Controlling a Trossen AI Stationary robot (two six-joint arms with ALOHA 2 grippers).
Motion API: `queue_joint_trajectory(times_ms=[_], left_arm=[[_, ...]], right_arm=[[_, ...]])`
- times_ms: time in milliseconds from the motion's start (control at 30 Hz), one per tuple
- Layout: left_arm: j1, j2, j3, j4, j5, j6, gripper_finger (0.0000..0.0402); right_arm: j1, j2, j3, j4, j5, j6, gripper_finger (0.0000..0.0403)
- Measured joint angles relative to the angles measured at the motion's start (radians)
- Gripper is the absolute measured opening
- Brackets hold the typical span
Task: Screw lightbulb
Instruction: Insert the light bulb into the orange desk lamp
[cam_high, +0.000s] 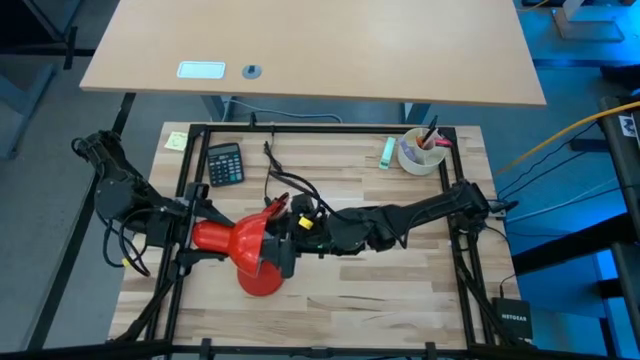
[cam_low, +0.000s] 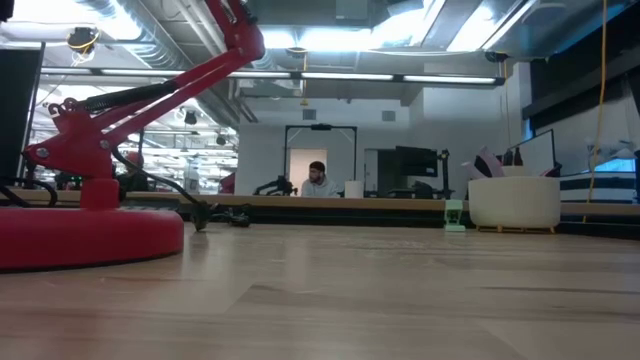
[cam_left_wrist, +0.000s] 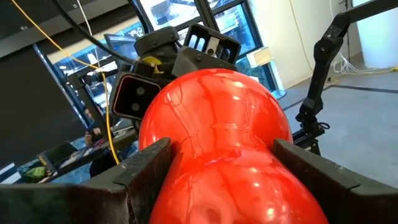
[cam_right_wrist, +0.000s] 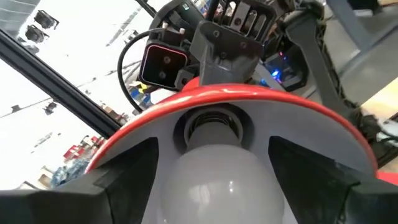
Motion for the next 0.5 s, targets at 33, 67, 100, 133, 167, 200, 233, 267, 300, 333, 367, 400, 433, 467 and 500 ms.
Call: queue_joint_trajectory(times_ms=[33, 67, 100, 133, 167, 200, 233, 267, 300, 333, 367, 400, 433, 467, 500], left_arm=[[0.000, 0.000, 0.000, 0.001, -0.005, 0.000, 0.0264], [0.000, -0.001, 0.000, 0.001, -0.007, 0.000, 0.0264], [0.000, -0.001, 0.000, 0.001, -0.008, 0.000, 0.0264], [0.000, -0.003, 0.000, 0.003, -0.009, 0.000, 0.0264], [0.000, -0.003, 0.001, 0.004, -0.009, 0.000, 0.0264], [0.000, -0.003, 0.001, 0.004, -0.010, -0.001, 0.0264], [0.000, -0.004, 0.001, 0.004, -0.010, -0.003, 0.0264], [0.000, -0.005, 0.001, 0.003, -0.011, -0.005, 0.0264], [0.000, -0.006, 0.001, 0.003, -0.012, -0.011, 0.0264], [0.000, -0.006, 0.001, 0.002, -0.013, -0.025, 0.0264], [0.000, -0.007, 0.001, 0.000, -0.014, -0.042, 0.0264], [0.000, -0.008, 0.001, -0.001, -0.014, -0.059, 0.0264], [0.000, -0.010, 0.001, -0.001, -0.014, -0.076, 0.0264], [0.000, -0.010, 0.001, -0.001, -0.014, -0.092, 0.0264], [0.000, -0.010, 0.001, 0.001, -0.014, -0.110, 0.0264]], right_arm=[[0.002, -0.003, 0.000, -0.002, 0.004, -0.010, 0.0310], [0.005, -0.010, 0.000, -0.004, 0.013, -0.020, 0.0310], [0.007, -0.016, 0.000, -0.017, 0.022, -0.034, 0.0310], [0.012, -0.021, 0.000, -0.028, 0.028, -0.045, 0.0310], [0.014, -0.031, 0.000, -0.048, 0.036, -0.051, 0.0310], [0.020, -0.038, 0.000, -0.070, 0.046, -0.060, 0.0310], [0.025, -0.048, 0.000, -0.090, 0.054, -0.071, 0.0310], [0.032, -0.059, 0.001, -0.119, 0.064, -0.084, 0.0310], [0.039, -0.070, 0.002, -0.151, 0.070, -0.102, 0.0310], [0.043, -0.082, 0.002, -0.184, 0.077, -0.123, 0.0310], [0.051, -0.093, 0.002, -0.216, 0.085, -0.140, 0.0310], [0.058, -0.102, 0.002, -0.247, 0.100, -0.162, 0.0310], [0.065, -0.111, 0.002, -0.273, 0.117, -0.196, 0.0310], [0.074, -0.122, 0.002, -0.297, 0.137, -0.239, 0.0310], [0.085, -0.133, 0.002, -0.325, 0.159, -0.302, 0.0310]])
